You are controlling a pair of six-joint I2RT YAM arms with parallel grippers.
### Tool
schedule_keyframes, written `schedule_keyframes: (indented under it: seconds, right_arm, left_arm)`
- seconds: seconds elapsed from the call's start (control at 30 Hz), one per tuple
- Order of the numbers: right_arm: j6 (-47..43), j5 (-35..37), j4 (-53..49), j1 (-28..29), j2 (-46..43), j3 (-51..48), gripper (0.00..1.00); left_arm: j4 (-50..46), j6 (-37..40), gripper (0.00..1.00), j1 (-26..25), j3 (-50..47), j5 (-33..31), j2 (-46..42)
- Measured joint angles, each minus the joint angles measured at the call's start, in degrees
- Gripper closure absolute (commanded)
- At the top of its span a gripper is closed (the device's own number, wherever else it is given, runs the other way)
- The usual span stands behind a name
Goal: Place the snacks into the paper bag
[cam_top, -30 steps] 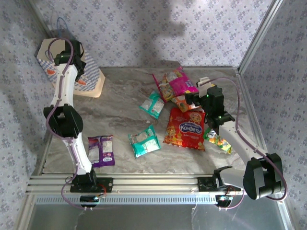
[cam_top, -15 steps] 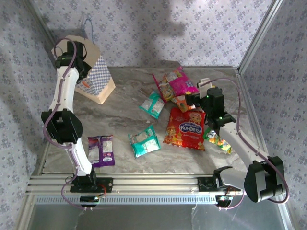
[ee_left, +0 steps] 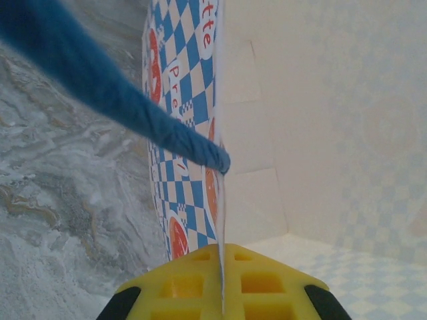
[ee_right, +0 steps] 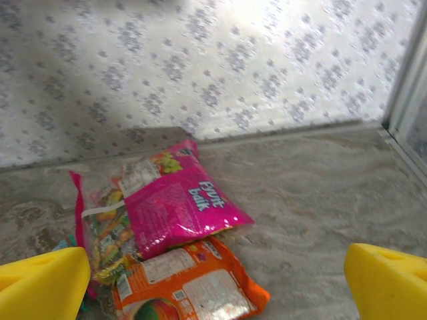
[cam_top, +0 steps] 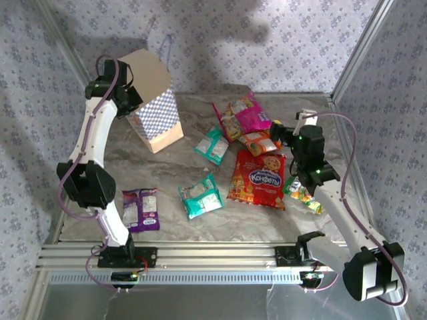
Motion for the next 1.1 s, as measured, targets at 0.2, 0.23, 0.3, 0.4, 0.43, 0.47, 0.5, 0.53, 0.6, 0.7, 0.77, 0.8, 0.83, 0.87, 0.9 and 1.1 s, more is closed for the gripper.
schedule_keyframes:
  seconds: [0.2,0.23,0.3,0.4,0.43,0.47,0.5,0.53,0.6,0.7,0.77,0.8,0.83,0.87,0.9,1.1]
  right_arm:
    - [2.95,0.11,-2.97,-1.97,-1.51,0.0,0.0]
    - [2.99,-0.09,-3.19,-1.97,-1.57,0.0,0.0]
    - [2.97,-0.46,-3.74,-1.95,-1.57,0.0,0.0]
    - [2.75,-0.5,-5.11,-1.55,-1.57,0.0,0.0]
    - [2.69,-0.5,-5.62,-1.4,-1.57,0.0,0.0]
    - [2.56,-0.52,-6.1,-1.2,-1.6,0.0,0.0]
    - [2.32,-0.66,-6.43,-1.01,-1.6,0.0,0.0]
    - [2.12,-0.68,-6.64,-0.87,-1.62,0.0,0.0]
    - [1.66,-0.74,-7.1,-0.59,-1.9,0.0,0.0]
    - [0.63,-1.4,-7.56,-0.37,-2.45,0.0,0.0]
    - [-0.24,-2.45,-8.11,-0.26,-2.49,0.02,0.0]
    - [-0.57,-3.08,-8.68,-0.04,-2.49,0.07,0.0]
    - [-0.96,-3.58,-9.29,0.2,-2.47,0.13,0.0]
    - [-1.42,-4.04,-9.86,0.5,-2.43,0.28,0.0]
    - [-1.84,-4.46,-10.45,0.83,-2.29,0.55,0.0]
    - [-3.65,-6.1,-12.98,2.62,-1.68,2.99,0.0]
  left_arm:
    - [0.79,4.42,1.0,-0.09,-6.56,3.1,-6.03]
    - [0.79,5.05,1.0,-0.09,-7.13,3.34,-6.51]
    - [1.01,6.51,1.0,-0.11,-8.46,4.02,-7.43]
    - [1.42,8.33,1.0,-0.11,-11.19,5.33,-8.63]
    - [1.42,8.9,1.0,-0.11,-12.07,5.7,-8.98]
    - [1.42,9.46,1.0,-0.11,-12.9,6.1,-9.31]
    - [1.46,10.01,1.0,-0.11,-13.66,6.56,-9.7]
    - [1.6,10.47,1.0,-0.11,-14.23,6.88,-10.03]
    - [2.16,11.37,1.0,-0.11,-15.17,7.21,-10.86]
    - [2.62,12.98,1.0,-0.11,-16.41,8.04,-12.5]
    - [2.71,14.08,1.0,-0.11,-17.14,8.63,-13.57]
    - [2.78,14.69,1.0,-0.11,-17.57,9.03,-14.14]
    - [2.75,15.17,1.0,-0.11,-17.84,9.35,-14.53]
    - [2.82,15.69,1.0,-0.11,-18.18,9.7,-14.91]
    - [2.82,16.26,1.0,-0.11,-18.47,10.14,-15.26]
    - [2.84,18.69,0.97,-0.11,-19.47,11.98,-15.65]
